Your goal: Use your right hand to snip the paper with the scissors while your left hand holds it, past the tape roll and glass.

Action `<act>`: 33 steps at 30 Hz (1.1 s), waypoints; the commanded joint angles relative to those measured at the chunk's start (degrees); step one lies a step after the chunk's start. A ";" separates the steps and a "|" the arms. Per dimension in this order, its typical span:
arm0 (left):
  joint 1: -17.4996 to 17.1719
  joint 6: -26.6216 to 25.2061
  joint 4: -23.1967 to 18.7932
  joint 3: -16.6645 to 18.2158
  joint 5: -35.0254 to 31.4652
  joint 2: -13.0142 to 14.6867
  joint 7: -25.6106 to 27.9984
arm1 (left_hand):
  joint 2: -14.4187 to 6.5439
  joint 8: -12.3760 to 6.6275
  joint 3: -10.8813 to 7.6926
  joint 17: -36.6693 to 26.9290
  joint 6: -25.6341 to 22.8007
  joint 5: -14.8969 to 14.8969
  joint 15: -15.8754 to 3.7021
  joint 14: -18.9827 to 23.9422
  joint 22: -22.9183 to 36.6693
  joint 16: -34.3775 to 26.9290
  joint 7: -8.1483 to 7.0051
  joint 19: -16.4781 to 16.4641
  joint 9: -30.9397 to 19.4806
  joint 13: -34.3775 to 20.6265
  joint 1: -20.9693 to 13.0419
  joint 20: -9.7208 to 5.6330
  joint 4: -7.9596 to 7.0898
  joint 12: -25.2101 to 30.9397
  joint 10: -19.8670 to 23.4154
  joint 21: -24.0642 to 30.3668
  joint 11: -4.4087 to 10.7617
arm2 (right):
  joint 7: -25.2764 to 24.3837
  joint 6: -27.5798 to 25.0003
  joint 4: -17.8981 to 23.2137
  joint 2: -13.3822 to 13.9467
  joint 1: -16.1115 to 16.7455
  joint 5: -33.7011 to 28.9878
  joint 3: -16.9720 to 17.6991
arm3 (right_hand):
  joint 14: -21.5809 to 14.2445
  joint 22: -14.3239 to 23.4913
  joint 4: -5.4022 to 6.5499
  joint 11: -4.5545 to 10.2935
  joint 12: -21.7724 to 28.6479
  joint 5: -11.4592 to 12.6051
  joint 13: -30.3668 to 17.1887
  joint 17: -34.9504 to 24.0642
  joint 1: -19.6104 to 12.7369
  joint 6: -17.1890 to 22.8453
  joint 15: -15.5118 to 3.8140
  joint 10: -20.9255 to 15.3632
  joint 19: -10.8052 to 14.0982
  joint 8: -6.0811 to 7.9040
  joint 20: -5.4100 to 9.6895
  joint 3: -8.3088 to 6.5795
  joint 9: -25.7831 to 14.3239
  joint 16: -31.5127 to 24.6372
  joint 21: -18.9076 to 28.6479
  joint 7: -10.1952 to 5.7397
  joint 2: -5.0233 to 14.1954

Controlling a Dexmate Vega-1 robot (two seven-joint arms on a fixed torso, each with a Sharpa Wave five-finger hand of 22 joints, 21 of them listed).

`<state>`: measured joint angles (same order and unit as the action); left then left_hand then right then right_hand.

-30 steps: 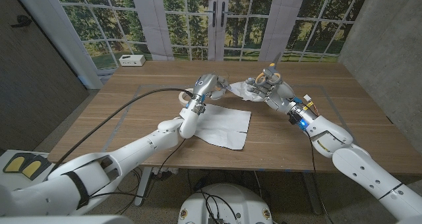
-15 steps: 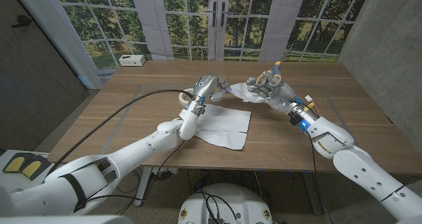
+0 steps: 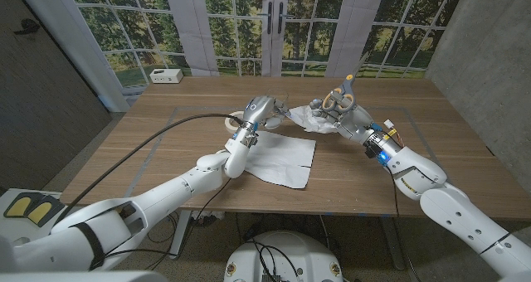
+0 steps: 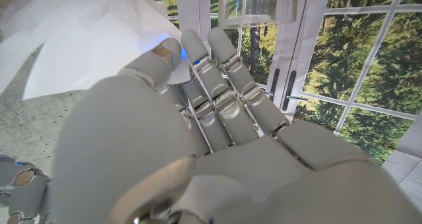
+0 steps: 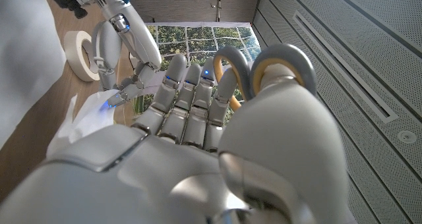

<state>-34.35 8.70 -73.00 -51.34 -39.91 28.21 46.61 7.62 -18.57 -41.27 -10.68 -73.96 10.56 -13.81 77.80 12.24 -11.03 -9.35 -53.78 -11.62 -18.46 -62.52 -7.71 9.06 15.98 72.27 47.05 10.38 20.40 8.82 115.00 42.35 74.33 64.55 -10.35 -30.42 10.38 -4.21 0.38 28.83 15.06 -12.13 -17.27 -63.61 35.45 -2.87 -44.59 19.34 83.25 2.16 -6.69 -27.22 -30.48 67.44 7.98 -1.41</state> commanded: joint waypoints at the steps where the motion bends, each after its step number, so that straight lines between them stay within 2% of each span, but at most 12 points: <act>1: -0.66 -0.69 -1.37 0.41 -0.60 0.76 -0.69 | 0.23 0.00 -0.35 -0.14 -0.09 -0.03 0.06 0.63 -0.05 -0.30 -0.33 0.57 -0.23 -3.03 0.08 -1.62 -0.13 0.20 2.27 0.45 1.58 | 1.55 0.04 -0.84 0.23 -0.66 0.06 -0.09 | -1.64 -0.14 -4.30 1.54 0.33 0.68 -0.05 0.12 -12.48 -0.14 -7.59 -2.77 0.65 0.96 1.18 -5.59 -10.18 0.38 0.74 0.82 11.46; 4: -0.74 -0.79 -1.60 0.51 -0.72 0.92 -0.84 | 0.26 -0.08 -0.38 -0.13 -0.20 -0.03 0.04 0.58 -0.09 -0.28 -0.25 0.70 -0.30 -3.02 0.10 -1.61 -0.12 0.17 2.27 0.53 1.58 | 1.66 -0.43 -0.94 0.06 -0.86 0.83 -0.18 | -2.85 -0.29 -4.29 0.93 0.52 1.35 0.07 0.41 -12.61 -0.82 -7.97 -3.87 0.79 1.59 1.39 -6.81 -11.49 0.93 0.84 1.20 11.27; 8: -0.87 -0.77 -1.74 0.66 -0.72 1.08 -0.91 | 0.24 -0.08 -0.46 -0.14 -0.25 -0.02 0.05 0.61 -0.16 -0.30 -0.26 0.97 -0.27 -3.04 0.12 -1.57 -0.13 0.18 2.32 0.64 1.58 | 2.51 -0.41 -1.47 0.07 -1.36 0.54 -0.54 | -3.34 -0.27 -3.86 0.93 0.51 1.81 0.22 0.50 -12.30 -2.07 -8.05 -4.40 0.72 1.37 1.51 -7.59 -11.88 1.34 0.96 1.78 11.61; 11: -0.93 -0.77 -1.75 0.72 -0.79 1.19 -1.00 | 0.29 -0.10 -0.51 -0.15 -0.20 -0.02 0.04 0.62 -0.21 -0.31 -0.43 1.13 -0.34 -3.03 0.11 -1.55 -0.09 0.14 2.29 0.73 1.59 | 2.81 -0.75 -1.70 0.02 -1.67 0.87 -0.73 | -3.72 -0.20 -2.80 0.43 0.13 2.16 0.49 0.53 -11.04 -3.07 -8.09 -4.32 0.85 0.77 1.45 -8.11 -11.48 1.77 1.24 1.28 11.92; 13: -0.94 -0.78 -1.68 0.73 -0.84 1.23 -1.06 | 0.30 -0.15 -0.54 -0.15 -0.27 -0.03 0.04 0.62 -0.23 -0.32 -0.29 1.21 -0.37 -3.00 0.11 -1.53 -0.08 0.11 2.31 0.79 1.59 | 2.62 -0.57 -1.75 0.00 -1.77 0.35 -0.85 | -3.20 -0.11 -1.71 -0.10 -0.48 2.27 0.75 0.63 -9.46 -3.32 -7.19 -3.80 0.75 0.26 1.35 -8.38 -10.76 2.54 1.55 0.70 11.89; 17: -0.92 -0.65 -1.47 0.76 -0.86 1.23 -0.98 | 0.30 -0.10 -0.61 -0.15 -0.31 -0.03 0.03 0.59 -0.27 -0.31 -0.32 1.34 -0.26 -3.09 0.14 -1.50 -0.09 0.18 2.42 0.95 1.59 | 1.88 -0.98 -1.50 0.22 -1.89 0.07 -0.95 | -2.98 -0.18 -1.60 -0.02 -1.12 2.46 0.96 0.54 -8.93 -2.48 -7.02 -3.32 0.63 -0.01 1.13 -9.04 -9.75 3.08 1.71 0.30 11.63; 18: -0.94 -0.62 -1.41 0.78 -0.79 1.22 -1.02 | 0.31 -0.07 -0.63 -0.15 -0.37 -0.04 0.03 0.59 -0.28 -0.31 -0.25 1.38 -0.16 -3.13 0.14 -1.50 -0.08 0.21 2.45 1.01 1.59 | 1.62 -1.43 -1.37 0.16 -1.87 0.74 -0.90 | -2.96 -0.21 -1.91 0.79 -1.21 2.42 0.98 0.59 -9.02 -2.10 -6.99 -3.35 0.60 -0.16 1.17 -9.19 -9.28 3.27 1.72 0.44 11.19; 20: -0.92 -0.59 -1.25 0.78 -0.81 1.18 -0.93 | 0.32 -0.01 -0.65 -0.15 -0.27 -0.04 0.03 0.59 -0.30 -0.31 -0.40 1.42 -0.14 -3.13 0.15 -1.48 -0.08 0.18 2.43 1.08 1.58 | 1.31 -1.35 -1.35 0.29 -2.00 0.09 -1.03 | -3.17 -0.22 -1.84 0.37 -1.34 2.30 0.98 0.43 -8.81 -2.30 -6.93 -3.32 0.56 -0.18 1.04 -9.33 -9.29 3.22 1.76 0.87 11.26; 23: -0.91 -0.57 -1.17 0.77 -0.84 1.21 -0.95 | 0.31 -0.10 -0.70 -0.16 -0.36 -0.04 0.03 0.63 -0.32 -0.33 -0.42 1.50 -0.24 -3.10 0.17 -1.46 -0.09 0.13 2.40 1.20 1.58 | 0.46 -1.37 -1.06 0.46 -1.93 -0.51 -1.04 | -3.33 -0.22 -1.87 0.79 -1.34 1.79 0.90 0.06 -8.25 -1.71 -7.09 -3.66 0.57 -0.24 0.94 -9.07 -8.68 3.08 1.89 0.33 10.71; 27: -0.89 -0.66 -1.10 0.74 -0.98 1.21 -0.83 | 0.31 -0.08 -0.74 -0.16 -0.17 -0.04 0.04 0.61 -0.35 -0.33 -0.37 1.61 -0.34 -3.11 0.21 -1.43 -0.11 0.12 2.38 1.30 1.58 | -0.41 -1.15 -0.64 0.96 -1.85 -1.72 -0.97 | -2.99 -0.04 -1.74 1.31 -1.08 0.13 0.53 -1.23 -6.76 -1.90 -7.18 -4.31 0.32 -0.02 1.02 -7.34 -8.62 2.10 2.31 -1.57 9.57; 29: -0.88 -0.73 -1.10 0.73 -1.05 1.22 -0.80 | 0.31 -0.13 -0.77 -0.16 -0.23 -0.04 0.03 0.61 -0.36 -0.33 -0.37 1.66 -0.37 -3.08 0.22 -1.43 -0.10 0.07 2.34 1.38 1.59 | -0.73 -1.20 -0.50 1.08 -1.78 -1.75 -0.88 | -2.44 0.04 -1.79 1.12 -0.88 -0.80 0.41 -1.84 -6.32 -1.46 -7.25 -4.79 0.28 0.23 0.94 -6.57 -8.55 1.70 2.61 -2.25 9.24; 33: -0.91 -0.83 -1.20 0.72 -1.06 1.26 -0.89 | 0.32 -0.20 -0.82 -0.16 -0.35 -0.05 0.03 0.59 -0.39 -0.32 -0.43 1.74 -0.39 -3.00 0.22 -1.41 -0.09 -0.02 2.30 1.54 1.58 | -0.47 -1.09 -0.59 1.23 -1.79 -1.74 -0.86 | -1.74 0.07 -1.81 1.22 -0.78 -1.96 0.31 -2.58 -5.78 -0.91 -7.17 -4.96 0.16 0.15 0.73 -5.72 -7.88 1.23 2.91 -2.63 9.00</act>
<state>-35.24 8.04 -74.30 -50.63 -40.78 29.36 45.68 7.62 -18.57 -41.70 -10.68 -73.89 10.55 -13.81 77.80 11.71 -11.03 -9.43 -52.26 -11.88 -18.46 -62.52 -7.18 9.08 15.87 72.61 48.22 10.43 20.86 7.74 113.95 42.90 72.59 63.70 -11.21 -32.60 10.29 -2.87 0.73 27.72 13.64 -11.61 -19.32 -62.15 34.07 -3.09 -48.51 19.66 83.20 2.46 -9.75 -28.64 -28.83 69.93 5.69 0.05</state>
